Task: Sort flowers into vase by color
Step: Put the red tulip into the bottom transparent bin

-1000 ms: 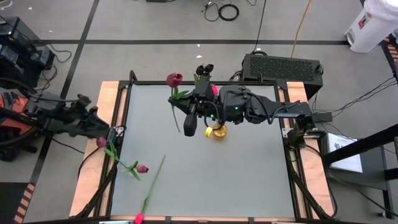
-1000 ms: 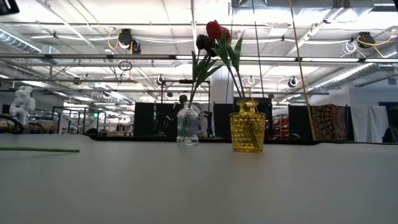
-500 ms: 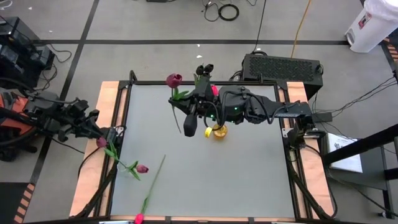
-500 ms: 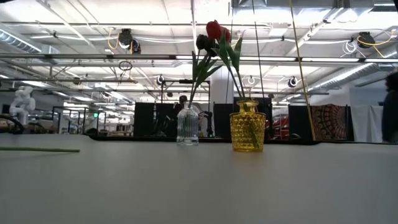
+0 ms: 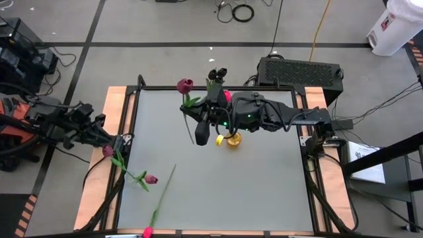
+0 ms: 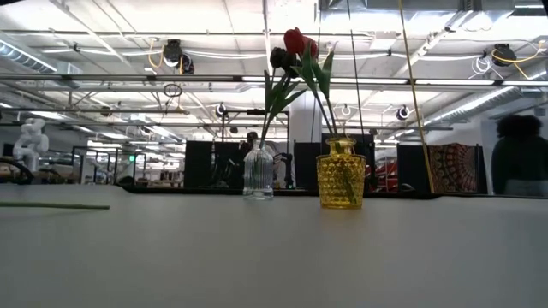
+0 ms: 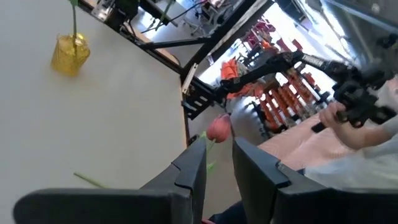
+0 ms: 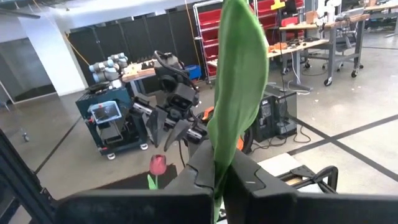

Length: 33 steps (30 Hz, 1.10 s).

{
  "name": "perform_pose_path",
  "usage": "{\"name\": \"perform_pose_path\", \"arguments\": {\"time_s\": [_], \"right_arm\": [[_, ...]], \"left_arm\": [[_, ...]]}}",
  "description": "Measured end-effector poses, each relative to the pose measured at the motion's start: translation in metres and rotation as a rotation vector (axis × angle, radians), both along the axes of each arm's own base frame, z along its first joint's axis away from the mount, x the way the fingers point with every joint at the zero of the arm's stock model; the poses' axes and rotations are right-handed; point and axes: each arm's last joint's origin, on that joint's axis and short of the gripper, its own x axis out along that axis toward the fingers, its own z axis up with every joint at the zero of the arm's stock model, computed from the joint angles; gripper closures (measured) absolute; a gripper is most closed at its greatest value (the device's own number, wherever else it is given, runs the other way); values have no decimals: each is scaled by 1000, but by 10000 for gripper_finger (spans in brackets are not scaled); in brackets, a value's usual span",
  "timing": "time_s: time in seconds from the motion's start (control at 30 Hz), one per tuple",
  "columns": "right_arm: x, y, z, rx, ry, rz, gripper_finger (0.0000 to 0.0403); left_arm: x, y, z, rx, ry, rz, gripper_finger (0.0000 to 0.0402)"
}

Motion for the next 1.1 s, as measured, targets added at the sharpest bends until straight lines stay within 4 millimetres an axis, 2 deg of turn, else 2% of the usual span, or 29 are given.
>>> {"name": "perform_pose_path", "arguments": {"time_s": [0.27, 0.6, 0.7, 0.93, 1.1], "right_arm": [[0, 0, 0, -2, 1, 0, 403], [0, 0, -2, -6, 21, 4, 403], [0, 0, -3, -8, 33, 4, 403], [0, 0, -4, -9, 45, 4, 403], [0, 1, -4, -9, 45, 8, 403]], "left_arm": [[0, 0, 2, -131, 37, 10, 317], [0, -1, 2, -148, 46, 3, 315], [1, -1, 2, -162, 58, -6, 297], [8, -2, 3, -129, 71, 9, 221], [6, -2, -3, -124, 145, -1, 205]]}}
